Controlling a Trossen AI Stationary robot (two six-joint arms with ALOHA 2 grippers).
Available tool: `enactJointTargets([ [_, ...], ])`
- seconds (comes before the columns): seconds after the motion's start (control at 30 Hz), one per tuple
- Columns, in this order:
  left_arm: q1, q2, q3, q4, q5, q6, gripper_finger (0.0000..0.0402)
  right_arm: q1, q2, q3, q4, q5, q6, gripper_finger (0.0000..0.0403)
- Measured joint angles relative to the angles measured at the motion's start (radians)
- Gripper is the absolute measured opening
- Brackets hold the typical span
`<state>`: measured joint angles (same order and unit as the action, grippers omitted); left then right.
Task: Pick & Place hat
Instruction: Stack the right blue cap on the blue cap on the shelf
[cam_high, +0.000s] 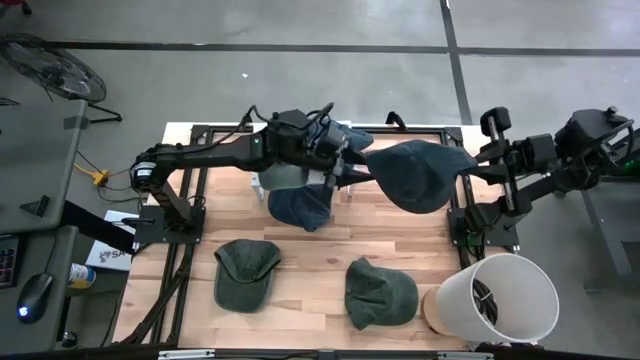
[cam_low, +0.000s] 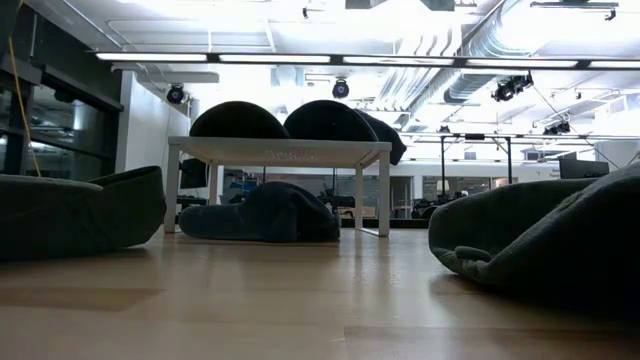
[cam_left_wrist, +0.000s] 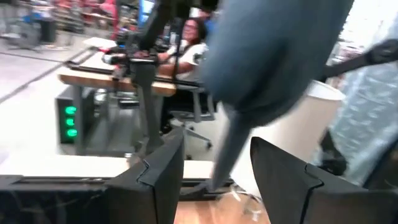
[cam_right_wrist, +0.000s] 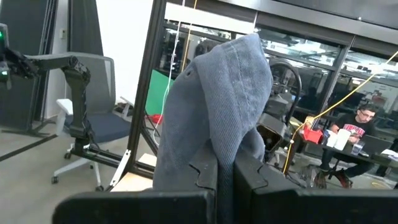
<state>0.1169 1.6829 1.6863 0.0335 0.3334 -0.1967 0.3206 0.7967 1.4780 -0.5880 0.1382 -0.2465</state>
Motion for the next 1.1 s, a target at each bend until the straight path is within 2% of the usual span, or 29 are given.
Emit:
enactJointTargets([
  [0.4, -0.026, 0.0, 0.0, -0.006, -0.006, -0.019, 0.0182, 0.0, 0.0, 0.0, 0.001, 0.01, -0.024, 0.0003],
  [0.67, -0.061, 0.02, 0.0, 0.006, -0.058, -0.018, 0.0182, 0.0, 0.004, 0.0, 0.033, 0.015, -0.019, 0.0003],
  [1.1, -0.087, 0.082, 0.001, 0.109, -0.093, -0.037, 0.0182, 0.0, 0.015, 0.0, 0.032, 0.084, 0.002, 0.0003],
])
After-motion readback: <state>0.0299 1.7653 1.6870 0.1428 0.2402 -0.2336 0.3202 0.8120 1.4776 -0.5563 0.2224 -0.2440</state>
